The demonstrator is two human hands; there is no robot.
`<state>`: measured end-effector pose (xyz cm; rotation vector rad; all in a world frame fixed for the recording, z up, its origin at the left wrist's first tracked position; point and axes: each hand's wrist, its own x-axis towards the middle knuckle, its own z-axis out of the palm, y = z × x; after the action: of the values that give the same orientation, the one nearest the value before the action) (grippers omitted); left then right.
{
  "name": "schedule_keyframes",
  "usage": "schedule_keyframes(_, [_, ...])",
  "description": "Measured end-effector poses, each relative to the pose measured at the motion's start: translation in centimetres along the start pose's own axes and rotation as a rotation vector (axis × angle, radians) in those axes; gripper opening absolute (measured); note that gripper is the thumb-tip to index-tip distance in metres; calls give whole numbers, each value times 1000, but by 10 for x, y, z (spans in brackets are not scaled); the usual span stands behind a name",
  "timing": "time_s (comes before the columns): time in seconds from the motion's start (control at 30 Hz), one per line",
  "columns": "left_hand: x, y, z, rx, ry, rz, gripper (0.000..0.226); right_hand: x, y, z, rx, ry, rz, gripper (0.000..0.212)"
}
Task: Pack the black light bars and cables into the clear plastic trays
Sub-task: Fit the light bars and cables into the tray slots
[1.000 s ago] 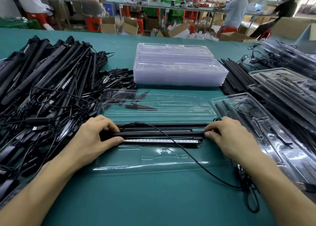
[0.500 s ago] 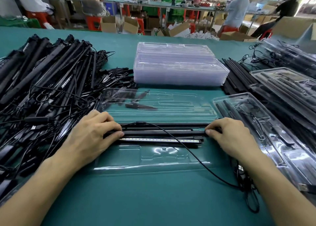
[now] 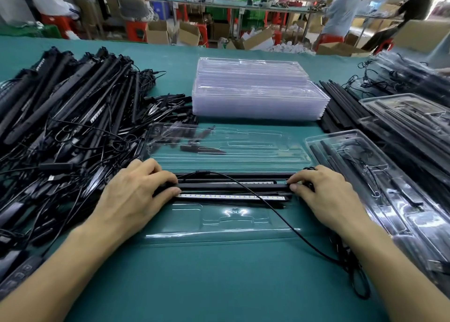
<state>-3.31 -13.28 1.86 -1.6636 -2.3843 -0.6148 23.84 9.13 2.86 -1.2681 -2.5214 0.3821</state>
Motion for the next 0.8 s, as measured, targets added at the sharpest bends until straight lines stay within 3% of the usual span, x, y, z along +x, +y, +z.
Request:
schedule_keyframes(0.2, [1,-1,1,-35,-16,9,56,6,-2,-5,9,-97,13,15])
schedule_keyframes(0.37, [7,-3,3,-287,-57,-178,27,8,0,-10,84,-133,-6,10])
schedule_keyframes(0.57, [12,-8,3,-356,-114,-137,22,6,-2,-34,369,50,4,7])
schedule_keyframes(0.73, [12,-14,0,-443,-131,-77,24,9,-8,-34,114,-148,14,27])
schedule_keyframes(0.8, [11,-13,2,-431,-105,-72,24,9,-11,-31,95,-160,25,20])
